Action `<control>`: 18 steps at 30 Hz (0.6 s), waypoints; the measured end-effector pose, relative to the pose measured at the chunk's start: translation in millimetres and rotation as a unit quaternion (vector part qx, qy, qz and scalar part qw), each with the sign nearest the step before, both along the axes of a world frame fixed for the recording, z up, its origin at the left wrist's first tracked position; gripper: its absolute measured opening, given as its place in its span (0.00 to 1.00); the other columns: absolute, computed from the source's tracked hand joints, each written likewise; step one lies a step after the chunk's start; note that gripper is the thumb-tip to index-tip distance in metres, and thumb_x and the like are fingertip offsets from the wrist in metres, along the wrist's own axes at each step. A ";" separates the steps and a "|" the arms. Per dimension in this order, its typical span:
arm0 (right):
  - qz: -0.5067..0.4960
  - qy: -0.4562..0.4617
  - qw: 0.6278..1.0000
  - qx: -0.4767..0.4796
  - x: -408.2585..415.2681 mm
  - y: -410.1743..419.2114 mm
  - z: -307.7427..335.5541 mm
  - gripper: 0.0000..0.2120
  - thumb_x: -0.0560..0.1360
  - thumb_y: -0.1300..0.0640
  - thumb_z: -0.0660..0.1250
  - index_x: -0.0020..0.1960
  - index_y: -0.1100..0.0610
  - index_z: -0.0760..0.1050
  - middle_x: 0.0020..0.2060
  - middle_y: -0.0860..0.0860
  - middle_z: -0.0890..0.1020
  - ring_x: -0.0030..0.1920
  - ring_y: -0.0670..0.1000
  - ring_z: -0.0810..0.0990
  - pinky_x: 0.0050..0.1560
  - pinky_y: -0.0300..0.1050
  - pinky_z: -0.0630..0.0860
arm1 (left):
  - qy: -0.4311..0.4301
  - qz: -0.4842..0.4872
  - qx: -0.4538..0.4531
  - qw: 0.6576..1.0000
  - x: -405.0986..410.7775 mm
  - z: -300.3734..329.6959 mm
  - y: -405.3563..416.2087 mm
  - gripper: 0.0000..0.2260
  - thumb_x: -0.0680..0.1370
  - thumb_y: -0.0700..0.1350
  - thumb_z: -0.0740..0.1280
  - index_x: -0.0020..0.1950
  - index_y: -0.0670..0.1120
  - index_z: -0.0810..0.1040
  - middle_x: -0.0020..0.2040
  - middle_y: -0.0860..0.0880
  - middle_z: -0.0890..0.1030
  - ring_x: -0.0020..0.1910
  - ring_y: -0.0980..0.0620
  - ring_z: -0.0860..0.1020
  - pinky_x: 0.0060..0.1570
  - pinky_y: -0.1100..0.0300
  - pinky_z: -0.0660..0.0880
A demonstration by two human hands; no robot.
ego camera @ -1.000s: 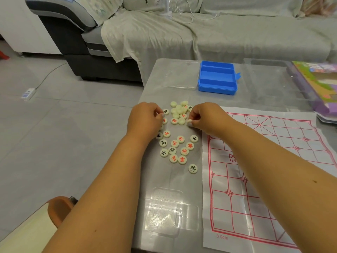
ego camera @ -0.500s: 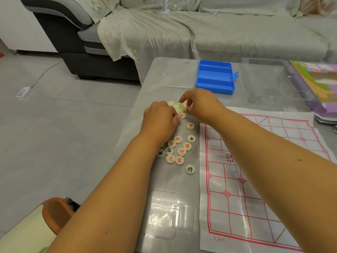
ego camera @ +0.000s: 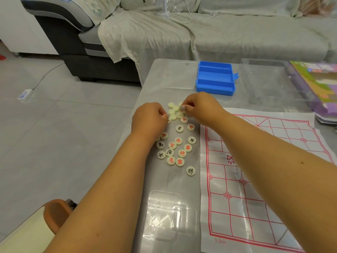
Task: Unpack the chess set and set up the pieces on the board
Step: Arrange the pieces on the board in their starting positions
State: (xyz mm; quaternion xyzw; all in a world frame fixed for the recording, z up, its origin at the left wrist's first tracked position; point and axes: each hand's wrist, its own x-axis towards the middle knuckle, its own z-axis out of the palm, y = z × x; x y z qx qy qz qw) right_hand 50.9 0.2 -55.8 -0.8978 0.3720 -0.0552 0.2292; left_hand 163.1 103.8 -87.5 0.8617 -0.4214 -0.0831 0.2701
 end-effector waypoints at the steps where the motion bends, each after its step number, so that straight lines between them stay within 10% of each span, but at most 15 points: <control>1: -0.009 -0.011 0.999 0.029 -5.2 1.7 0.7 0.13 0.78 0.52 0.63 0.58 0.57 0.78 0.50 0.55 0.82 0.51 0.53 0.79 0.56 0.47 0.75 | -0.002 0.004 -0.014 1.000 2.5 -1.4 -1.1 0.04 0.77 0.48 0.66 0.44 0.51 0.78 0.42 0.51 0.80 0.43 0.50 0.78 0.42 0.56 0.75; 8: -0.004 0.042 0.997 0.070 -18.8 10.5 -9.5 0.12 0.76 0.50 0.66 0.51 0.58 0.82 0.46 0.57 0.82 0.46 0.53 0.78 0.48 0.46 0.74 | -0.077 -0.012 0.040 0.996 -4.3 -7.6 -21.3 0.12 0.73 0.55 0.69 0.53 0.51 0.78 0.49 0.49 0.80 0.51 0.46 0.76 0.52 0.50 0.75; 18: -0.042 0.062 0.997 0.023 -17.1 -0.6 -12.5 0.12 0.73 0.47 0.68 0.46 0.57 0.81 0.40 0.54 0.81 0.41 0.51 0.77 0.44 0.44 0.73 | -0.104 -0.058 0.057 0.991 -3.7 1.9 -25.7 0.07 0.75 0.44 0.61 0.43 0.43 0.77 0.39 0.46 0.80 0.39 0.46 0.77 0.38 0.54 0.73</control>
